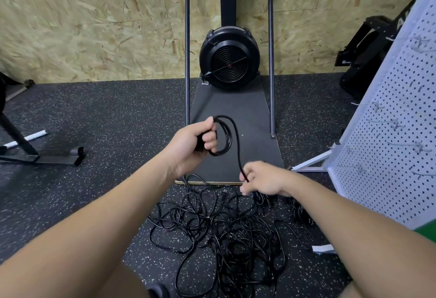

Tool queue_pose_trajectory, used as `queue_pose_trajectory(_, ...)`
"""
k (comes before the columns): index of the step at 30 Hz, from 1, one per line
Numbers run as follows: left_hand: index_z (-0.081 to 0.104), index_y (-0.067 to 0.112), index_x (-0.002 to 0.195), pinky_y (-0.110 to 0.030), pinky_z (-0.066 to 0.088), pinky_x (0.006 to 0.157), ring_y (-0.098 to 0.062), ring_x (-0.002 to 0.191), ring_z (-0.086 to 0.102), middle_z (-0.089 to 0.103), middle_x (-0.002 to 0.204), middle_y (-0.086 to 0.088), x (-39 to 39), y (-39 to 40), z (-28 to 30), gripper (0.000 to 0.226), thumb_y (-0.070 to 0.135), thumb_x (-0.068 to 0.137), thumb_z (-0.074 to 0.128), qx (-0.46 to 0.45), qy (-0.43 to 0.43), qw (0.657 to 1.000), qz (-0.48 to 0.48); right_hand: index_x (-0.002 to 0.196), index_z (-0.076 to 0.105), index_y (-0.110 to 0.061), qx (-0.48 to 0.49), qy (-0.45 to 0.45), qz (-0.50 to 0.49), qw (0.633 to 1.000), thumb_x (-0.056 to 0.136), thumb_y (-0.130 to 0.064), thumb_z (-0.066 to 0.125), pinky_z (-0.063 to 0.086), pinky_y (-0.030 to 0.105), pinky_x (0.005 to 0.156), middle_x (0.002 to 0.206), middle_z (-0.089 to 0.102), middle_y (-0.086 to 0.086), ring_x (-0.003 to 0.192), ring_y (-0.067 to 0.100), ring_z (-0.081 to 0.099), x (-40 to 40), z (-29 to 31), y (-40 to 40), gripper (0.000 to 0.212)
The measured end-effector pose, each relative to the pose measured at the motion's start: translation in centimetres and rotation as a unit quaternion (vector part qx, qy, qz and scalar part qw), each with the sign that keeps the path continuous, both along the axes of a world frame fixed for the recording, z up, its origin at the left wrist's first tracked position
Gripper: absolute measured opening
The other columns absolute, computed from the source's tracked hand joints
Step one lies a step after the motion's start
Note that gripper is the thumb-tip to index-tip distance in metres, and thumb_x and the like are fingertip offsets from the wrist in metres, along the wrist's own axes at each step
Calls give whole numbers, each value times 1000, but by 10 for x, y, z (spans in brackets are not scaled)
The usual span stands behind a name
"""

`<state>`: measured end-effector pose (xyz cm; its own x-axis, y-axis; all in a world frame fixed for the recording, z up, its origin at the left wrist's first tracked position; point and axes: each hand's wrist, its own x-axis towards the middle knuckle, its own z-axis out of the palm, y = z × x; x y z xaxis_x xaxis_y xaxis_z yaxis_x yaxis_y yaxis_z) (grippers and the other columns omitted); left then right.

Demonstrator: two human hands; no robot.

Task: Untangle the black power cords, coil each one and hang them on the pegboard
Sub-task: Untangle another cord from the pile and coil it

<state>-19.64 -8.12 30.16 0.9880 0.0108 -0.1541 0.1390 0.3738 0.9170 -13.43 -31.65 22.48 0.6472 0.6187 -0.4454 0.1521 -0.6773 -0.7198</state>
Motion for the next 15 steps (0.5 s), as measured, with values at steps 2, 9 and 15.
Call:
queue_pose_trajectory(2, 57, 17, 94, -30, 39, 67, -16, 61, 33, 32, 71, 5, 4, 6, 0, 24, 33, 112, 59, -28, -2, 999, 44, 115, 66, -20, -21, 6, 0, 1000, 94, -16, 81, 55, 42, 94, 92, 84, -1, 103, 27, 78, -4, -9, 3, 26)
queue_pose_trajectory(9, 54, 21, 84, -29, 36, 66, -15, 62, 35, 37, 71, 4, 15, 32, -12, 30, 27, 113, 59, -108, 4, 974, 199, 100, 72, -24, 78, -190, -109, 972, 101, -20, 76, 47, 26, 60, 91, 77, -3, 66, 8, 69, 9, 24, 5, 5)
queue_pose_trajectory(15, 55, 15, 94, -34, 42, 69, -21, 66, 45, 51, 77, -4, 12, 27, -8, 12, 9, 104, 54, -85, 2, 979, 183, 96, 70, -31, 109, -347, 23, 931, 107, -26, 67, 53, 42, 83, 94, 65, -14, 85, 8, 61, 7, 43, 5, 12)
